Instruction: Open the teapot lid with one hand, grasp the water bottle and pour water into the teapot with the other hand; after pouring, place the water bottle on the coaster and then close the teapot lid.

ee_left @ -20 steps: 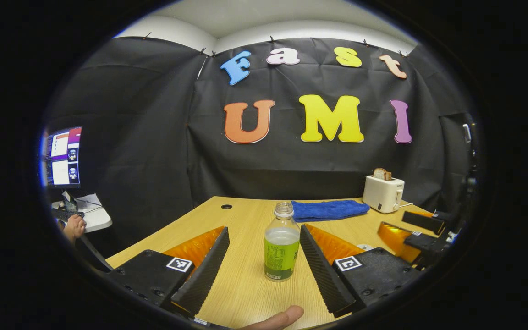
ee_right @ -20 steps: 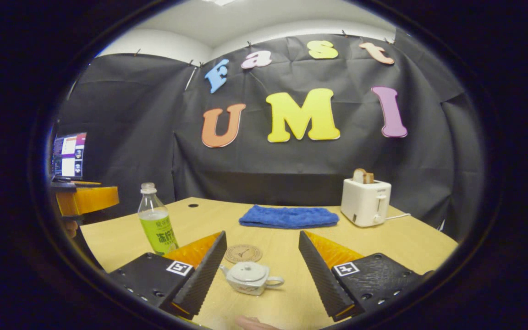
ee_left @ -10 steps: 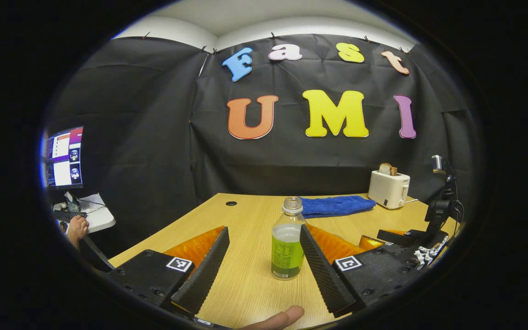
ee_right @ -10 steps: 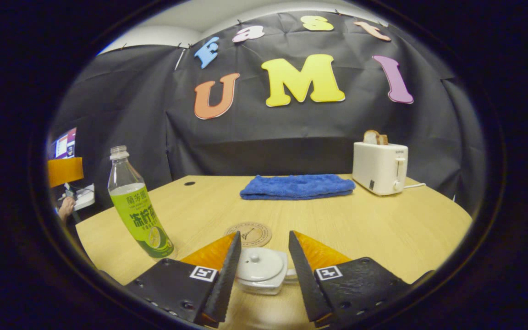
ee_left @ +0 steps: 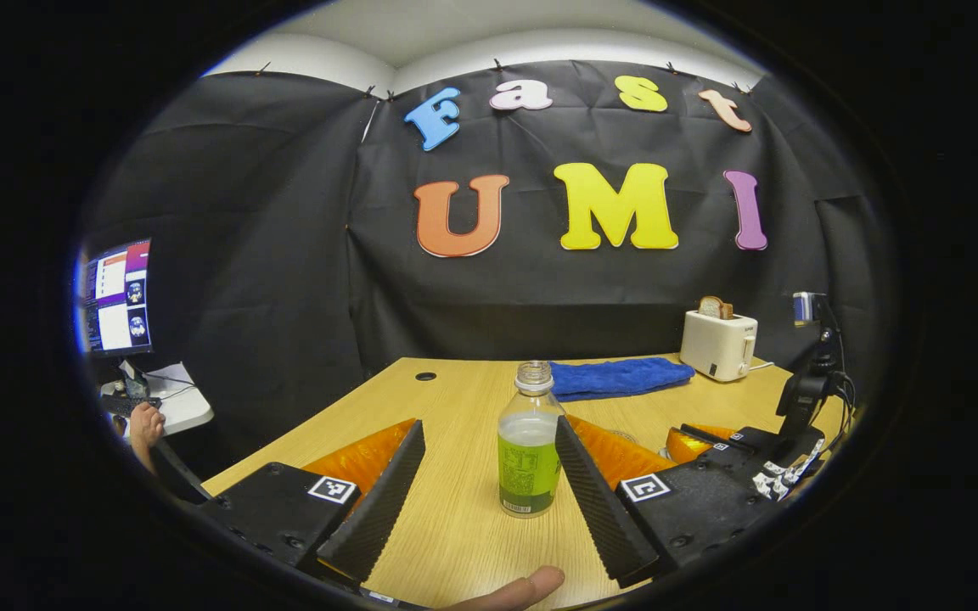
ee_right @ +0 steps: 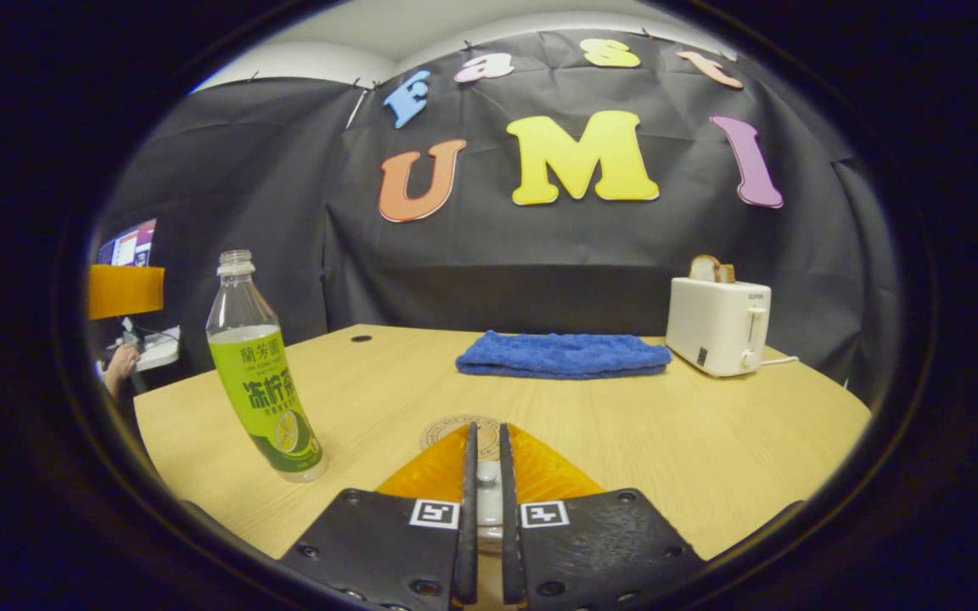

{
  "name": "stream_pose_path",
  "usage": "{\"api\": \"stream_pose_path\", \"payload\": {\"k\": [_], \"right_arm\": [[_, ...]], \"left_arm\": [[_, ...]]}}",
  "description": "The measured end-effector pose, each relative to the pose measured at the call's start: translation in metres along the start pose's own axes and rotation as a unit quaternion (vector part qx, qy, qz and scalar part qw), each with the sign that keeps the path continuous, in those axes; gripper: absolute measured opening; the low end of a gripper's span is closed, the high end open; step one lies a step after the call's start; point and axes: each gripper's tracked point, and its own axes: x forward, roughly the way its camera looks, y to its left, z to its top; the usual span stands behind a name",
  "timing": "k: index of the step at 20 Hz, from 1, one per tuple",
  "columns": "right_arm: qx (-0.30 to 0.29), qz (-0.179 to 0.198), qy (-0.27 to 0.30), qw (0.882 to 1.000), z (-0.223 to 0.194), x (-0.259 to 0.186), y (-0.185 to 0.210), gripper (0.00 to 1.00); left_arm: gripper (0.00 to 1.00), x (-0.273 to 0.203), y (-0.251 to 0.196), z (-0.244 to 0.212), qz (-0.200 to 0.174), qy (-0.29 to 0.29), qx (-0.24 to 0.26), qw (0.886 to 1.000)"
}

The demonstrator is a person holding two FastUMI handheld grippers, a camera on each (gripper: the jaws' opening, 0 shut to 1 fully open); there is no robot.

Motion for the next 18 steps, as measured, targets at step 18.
{"api": "stream_pose_path", "payload": {"k": [18], "right_arm": [[0.007, 0.004, -0.034, 0.999, 0.038, -0.019, -0.007, 0.00]], "left_arm": [[0.97, 0.008, 0.004, -0.010, -0.006, 0.018, -0.026, 0.999]]}}
